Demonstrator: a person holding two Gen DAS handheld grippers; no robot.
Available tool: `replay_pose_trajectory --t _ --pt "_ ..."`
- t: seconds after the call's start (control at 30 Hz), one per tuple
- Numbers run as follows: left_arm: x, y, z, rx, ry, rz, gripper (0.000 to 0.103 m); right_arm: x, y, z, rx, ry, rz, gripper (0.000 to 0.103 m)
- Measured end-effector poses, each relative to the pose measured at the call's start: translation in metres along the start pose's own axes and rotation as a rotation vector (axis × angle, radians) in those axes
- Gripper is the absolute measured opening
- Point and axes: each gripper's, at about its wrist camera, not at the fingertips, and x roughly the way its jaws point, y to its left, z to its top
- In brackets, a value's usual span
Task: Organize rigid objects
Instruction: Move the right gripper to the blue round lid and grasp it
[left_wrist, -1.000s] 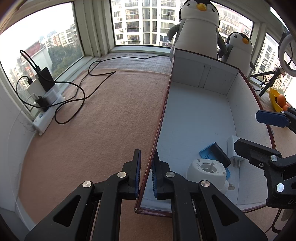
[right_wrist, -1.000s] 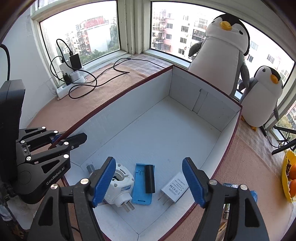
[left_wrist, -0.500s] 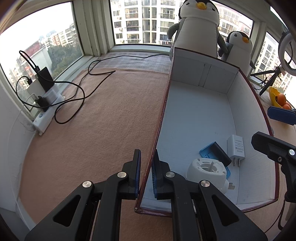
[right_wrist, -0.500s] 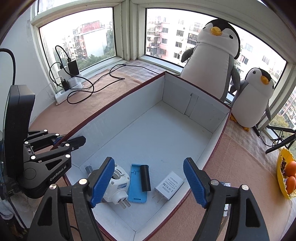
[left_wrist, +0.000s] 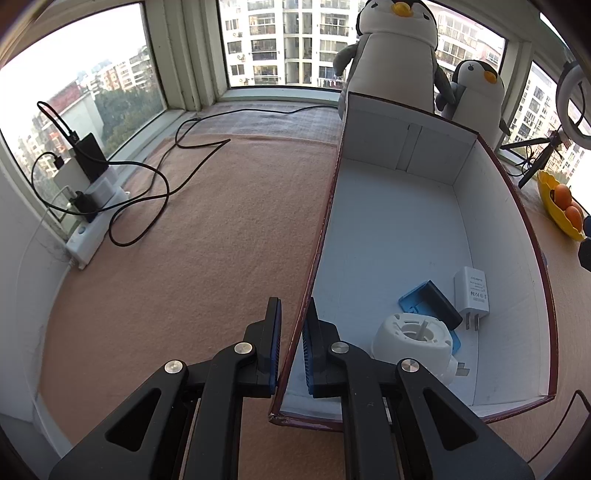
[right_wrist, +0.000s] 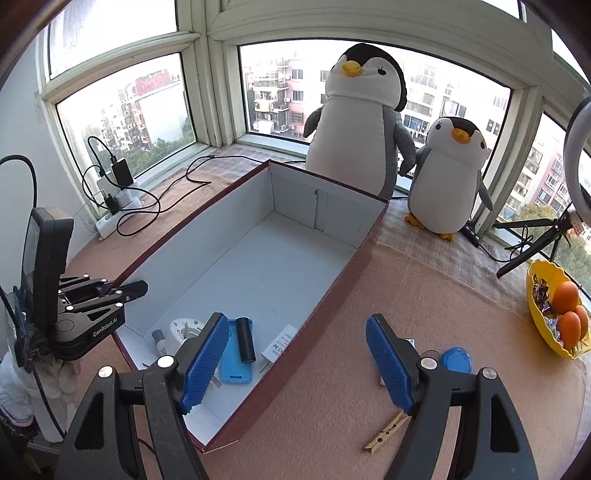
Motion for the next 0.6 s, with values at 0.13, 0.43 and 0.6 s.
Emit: replay_pose_trajectory --t 0.13,0.43,0.6 --pt "0.0 0.0 0.0 0.0 0.005 -0.001 0.009 -0.006 -0.037 -0.014 0.063 0.008 -0.047 0.073" --pt "0.002 -0.002 0.001 0.001 0.016 -0.006 0.014 0.002 -0.137 -0.06 0.236 0.102 -0.159 0.073" --pt "0.001 -0.005 0.001 0.008 0.019 -0.006 0.018 0.01 -0.17 -0.075 0.307 0.127 -0.18 0.073"
